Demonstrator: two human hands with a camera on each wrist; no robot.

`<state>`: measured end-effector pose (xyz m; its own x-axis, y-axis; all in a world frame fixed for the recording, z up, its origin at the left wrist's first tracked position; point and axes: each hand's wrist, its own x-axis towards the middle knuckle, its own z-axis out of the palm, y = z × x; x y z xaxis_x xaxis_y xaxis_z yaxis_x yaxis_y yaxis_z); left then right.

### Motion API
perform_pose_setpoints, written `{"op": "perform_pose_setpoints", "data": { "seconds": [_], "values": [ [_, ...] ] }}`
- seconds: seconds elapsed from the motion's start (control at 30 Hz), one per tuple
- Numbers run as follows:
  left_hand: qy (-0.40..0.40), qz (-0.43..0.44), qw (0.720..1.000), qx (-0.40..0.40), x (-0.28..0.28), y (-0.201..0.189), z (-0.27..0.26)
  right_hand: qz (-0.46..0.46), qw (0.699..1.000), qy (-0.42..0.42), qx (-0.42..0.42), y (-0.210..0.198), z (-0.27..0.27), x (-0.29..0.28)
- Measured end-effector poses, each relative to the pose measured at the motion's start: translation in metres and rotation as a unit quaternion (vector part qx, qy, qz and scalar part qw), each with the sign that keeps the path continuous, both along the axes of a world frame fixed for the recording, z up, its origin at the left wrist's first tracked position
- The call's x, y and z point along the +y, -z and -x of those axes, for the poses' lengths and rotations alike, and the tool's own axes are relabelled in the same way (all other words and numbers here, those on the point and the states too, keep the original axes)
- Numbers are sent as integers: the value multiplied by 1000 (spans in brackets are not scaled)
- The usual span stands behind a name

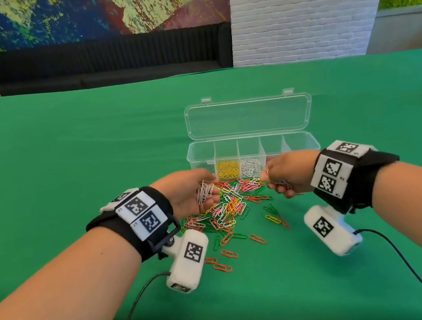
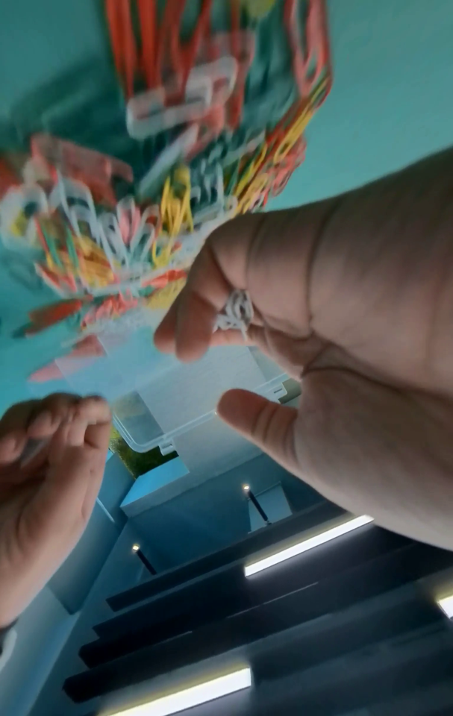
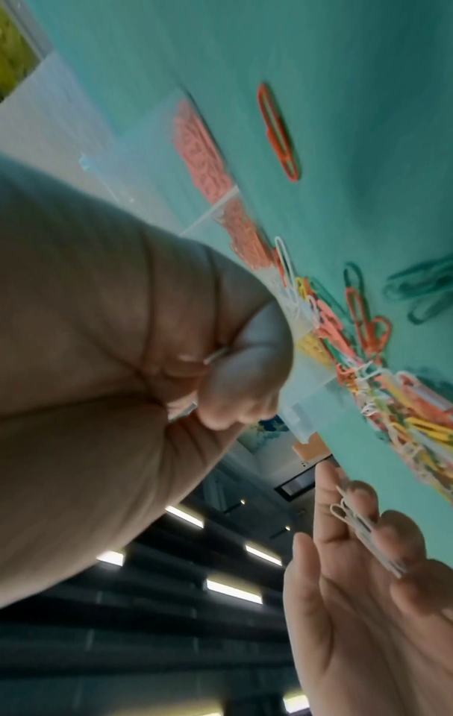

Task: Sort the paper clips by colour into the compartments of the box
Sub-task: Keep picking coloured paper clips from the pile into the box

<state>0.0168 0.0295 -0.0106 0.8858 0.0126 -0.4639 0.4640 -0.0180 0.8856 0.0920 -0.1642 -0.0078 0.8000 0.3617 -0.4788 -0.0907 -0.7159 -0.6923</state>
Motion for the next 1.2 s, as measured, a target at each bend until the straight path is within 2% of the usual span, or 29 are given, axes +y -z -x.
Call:
{"op": "perform_pose_setpoints", "data": {
  "seconds": [0.07,0.13,0.3,0.47,0.57,0.63,0.83,1.0,1.1,1.2],
  "values": [
    [-12,25,1000,-1,-5,-7,-10,-46,998,40,24,-5,-7,1],
    [-24,59,998,0,-10,-14,-20,-129,986,94,55,-11,-14,2],
    [-47,113,992,-20,-22,-28,-49,-293,925,189,147,-37,-31,6],
    [-30,121,992,-16,-41,-39,-77,-371,880,263,134,-40,-62,18],
    [-32,109,993,-21,-51,-43,-94,-388,863,278,163,-37,-75,23],
    [-36,96,994,-24,-54,-42,-105,-382,864,287,162,-33,-81,26],
    [-16,26,999,-13,-58,-35,-130,-328,894,292,89,-27,-87,31],
    [2,4,1000,-13,-65,-33,-124,-341,898,258,104,-21,-92,28],
    [12,-14,999,-41,-63,-32,-114,-348,906,225,81,-21,-87,20],
    [23,-111,988,-104,-58,-35,-98,-323,928,186,11,-23,-73,8]
  ]
}}
